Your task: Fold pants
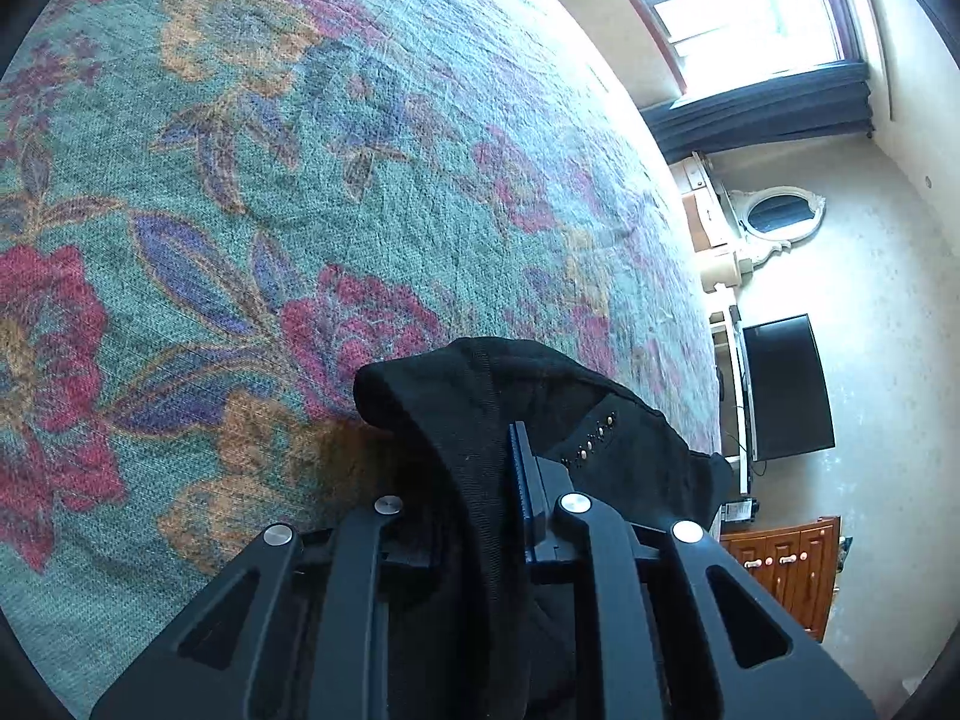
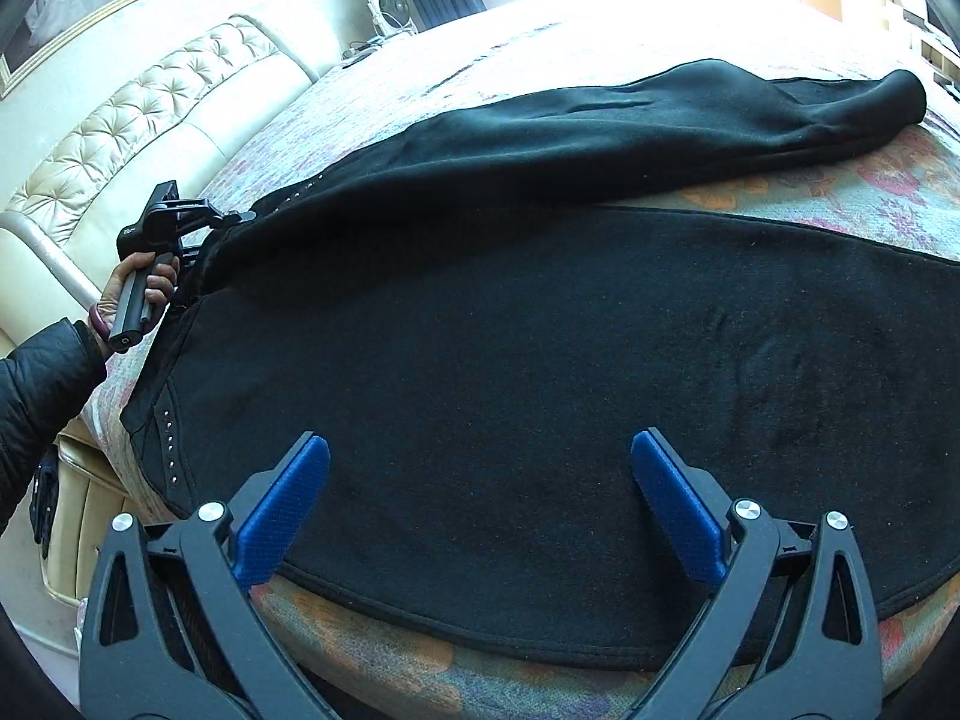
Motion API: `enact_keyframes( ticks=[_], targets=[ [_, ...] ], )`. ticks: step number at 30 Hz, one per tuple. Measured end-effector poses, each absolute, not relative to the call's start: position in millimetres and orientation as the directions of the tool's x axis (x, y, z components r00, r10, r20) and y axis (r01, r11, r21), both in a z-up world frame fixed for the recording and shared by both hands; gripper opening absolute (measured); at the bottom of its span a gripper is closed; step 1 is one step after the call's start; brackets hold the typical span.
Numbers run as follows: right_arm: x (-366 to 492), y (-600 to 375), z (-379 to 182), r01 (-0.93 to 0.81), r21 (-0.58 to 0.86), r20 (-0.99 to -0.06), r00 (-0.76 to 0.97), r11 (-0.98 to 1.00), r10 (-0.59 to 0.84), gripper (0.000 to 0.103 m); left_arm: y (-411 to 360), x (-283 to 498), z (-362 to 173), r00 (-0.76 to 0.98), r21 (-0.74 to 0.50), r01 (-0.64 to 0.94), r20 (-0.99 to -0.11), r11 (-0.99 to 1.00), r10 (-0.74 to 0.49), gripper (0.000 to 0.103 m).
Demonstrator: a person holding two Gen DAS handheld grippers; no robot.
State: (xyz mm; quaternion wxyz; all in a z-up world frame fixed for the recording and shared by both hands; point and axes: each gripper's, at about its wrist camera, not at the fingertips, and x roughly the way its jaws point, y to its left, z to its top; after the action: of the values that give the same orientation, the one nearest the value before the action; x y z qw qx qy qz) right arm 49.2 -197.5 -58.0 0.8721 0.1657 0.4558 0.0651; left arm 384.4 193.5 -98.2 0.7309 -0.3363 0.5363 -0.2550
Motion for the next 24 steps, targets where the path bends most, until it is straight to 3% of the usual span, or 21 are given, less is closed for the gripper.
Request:
enact_keyframes(
  ticks=[7, 10, 13, 19, 24],
  targets=[
    [78.1, -212.0, -32.7, -0.044, 0.413, -0.719, 0.598, 0.910, 0.355, 0.101, 187.6, 376.0, -68.0, 0.347, -0.810, 0.104, -0.515, 0.578, -0.784, 0.010],
    [131.4, -225.3, -8.9, -0.151, 0.328, -0.708, 0.615, 0.933, 0.348, 0.101, 184.0, 374.8, -66.8, 0.342, -0.810, 0.107, -0.515, 0.577, -0.786, 0.010],
    [203.8, -233.1, 2.0, -0.256, 0.226, -0.735, 0.589, 0.940, 0.337, 0.101, 184.0, 375.2, -68.7, 0.351, -0.811, 0.097, -0.514, 0.576, -0.783, 0.010],
    [333.5, -235.9, -28.0, -0.364, -0.024, -0.879, 0.451, 0.931, 0.154, 0.101, 187.0, 379.1, -83.2, 0.353, -0.771, 0.048, -0.582, 0.635, -0.733, 0.010],
    [377.9, -240.3, -53.7, -0.443, 0.038, -0.920, 0.334, 0.896, 0.205, 0.095, 189.8, 390.4, -102.1, 0.324, -0.748, -0.031, -0.635, 0.663, -0.701, 0.012]
  ],
)
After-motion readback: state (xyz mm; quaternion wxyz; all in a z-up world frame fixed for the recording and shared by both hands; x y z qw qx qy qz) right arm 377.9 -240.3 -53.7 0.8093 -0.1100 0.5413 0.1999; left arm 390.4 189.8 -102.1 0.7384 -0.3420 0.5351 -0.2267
